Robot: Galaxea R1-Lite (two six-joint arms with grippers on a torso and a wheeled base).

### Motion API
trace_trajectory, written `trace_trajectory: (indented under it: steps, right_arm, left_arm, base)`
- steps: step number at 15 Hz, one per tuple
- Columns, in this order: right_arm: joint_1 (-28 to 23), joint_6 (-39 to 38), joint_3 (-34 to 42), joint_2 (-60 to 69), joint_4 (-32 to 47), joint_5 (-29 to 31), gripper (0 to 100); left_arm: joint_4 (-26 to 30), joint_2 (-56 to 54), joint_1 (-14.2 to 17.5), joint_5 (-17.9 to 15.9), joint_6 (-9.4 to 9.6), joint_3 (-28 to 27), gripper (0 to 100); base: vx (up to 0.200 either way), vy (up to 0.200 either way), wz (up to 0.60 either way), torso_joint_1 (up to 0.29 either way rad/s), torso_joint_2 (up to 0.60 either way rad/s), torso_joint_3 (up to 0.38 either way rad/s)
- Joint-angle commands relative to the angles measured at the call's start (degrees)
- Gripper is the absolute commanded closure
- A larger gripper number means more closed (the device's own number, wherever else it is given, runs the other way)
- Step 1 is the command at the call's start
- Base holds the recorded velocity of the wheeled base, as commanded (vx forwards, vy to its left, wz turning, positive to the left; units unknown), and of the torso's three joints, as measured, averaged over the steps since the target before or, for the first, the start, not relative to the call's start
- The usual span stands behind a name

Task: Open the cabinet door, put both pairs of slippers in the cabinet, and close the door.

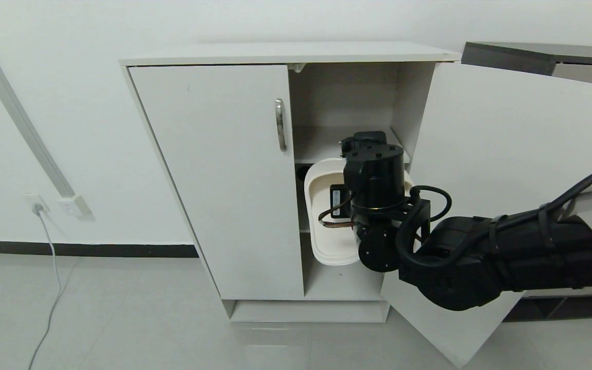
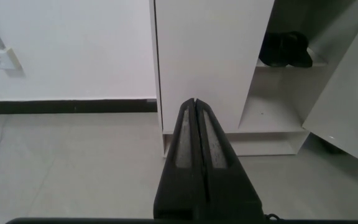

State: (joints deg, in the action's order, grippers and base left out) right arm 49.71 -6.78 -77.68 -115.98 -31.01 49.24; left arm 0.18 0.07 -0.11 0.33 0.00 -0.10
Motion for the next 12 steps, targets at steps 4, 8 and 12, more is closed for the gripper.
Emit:
trace_trajectory:
  steps: [4,8,12]
  right_arm:
    - [-0.06,0.1,-0.02,0.41,-0.28,-0.02,100]
    - [0.03,0.1,0.07,0.49,-0.28,0.07,100]
    - [0.03,0.1,0.6,0.41,-0.45,-0.02,100]
  left_arm:
    - [-0.01,0.01,0.02,0.02,0.0,0.01,100]
    - [-0.01,0.01,0.02,-0.07,0.0,0.01,100]
    - [-0.01,0.01,0.02,-0.07,0.0,0.01,100]
  base:
    - [0.2,0.0,0.0,0.002,0.0,0.001]
    - [0.2,0.0,0.0,0.004,0.0,0.001]
    - [0.2,0.0,0.0,0.002,0.0,0.002]
